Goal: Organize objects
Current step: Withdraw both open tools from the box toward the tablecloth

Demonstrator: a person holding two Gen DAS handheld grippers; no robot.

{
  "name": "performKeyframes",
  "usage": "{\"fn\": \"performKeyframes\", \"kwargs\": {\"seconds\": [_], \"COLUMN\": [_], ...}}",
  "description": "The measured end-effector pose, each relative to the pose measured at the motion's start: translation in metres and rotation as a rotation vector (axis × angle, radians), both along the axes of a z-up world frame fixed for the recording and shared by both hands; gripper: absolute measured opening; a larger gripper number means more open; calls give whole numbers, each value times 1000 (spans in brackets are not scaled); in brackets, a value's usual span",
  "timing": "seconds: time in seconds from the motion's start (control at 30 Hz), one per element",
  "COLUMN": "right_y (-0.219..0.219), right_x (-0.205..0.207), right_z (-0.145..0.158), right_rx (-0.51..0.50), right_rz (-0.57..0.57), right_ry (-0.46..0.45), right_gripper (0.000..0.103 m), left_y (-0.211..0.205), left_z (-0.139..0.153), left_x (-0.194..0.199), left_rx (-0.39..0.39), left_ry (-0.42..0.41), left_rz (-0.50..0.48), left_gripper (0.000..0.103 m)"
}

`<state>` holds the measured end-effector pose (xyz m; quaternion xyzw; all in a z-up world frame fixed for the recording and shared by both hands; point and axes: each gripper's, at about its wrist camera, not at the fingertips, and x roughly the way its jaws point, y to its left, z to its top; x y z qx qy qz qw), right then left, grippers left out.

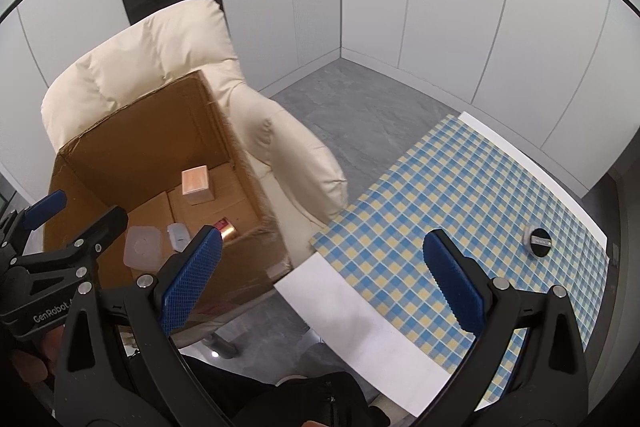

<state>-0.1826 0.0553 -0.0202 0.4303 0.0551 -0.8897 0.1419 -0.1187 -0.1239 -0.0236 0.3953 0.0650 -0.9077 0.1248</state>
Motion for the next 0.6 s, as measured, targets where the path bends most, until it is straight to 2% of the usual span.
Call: {"fn": "performKeyframes", "kwargs": {"seconds": [0.6], "right_y": [67], "right_x": [1], "right_z": [1], "right_rx": [-3], "right_rz": [-122], "right_ry": [5], "right_gripper": [102], "left_y": [57], "left_z": [0], "left_x": [-18], "left_rx": [-14], "left_ry": [1], "left_rz": [-114], "left_gripper": [103]}}
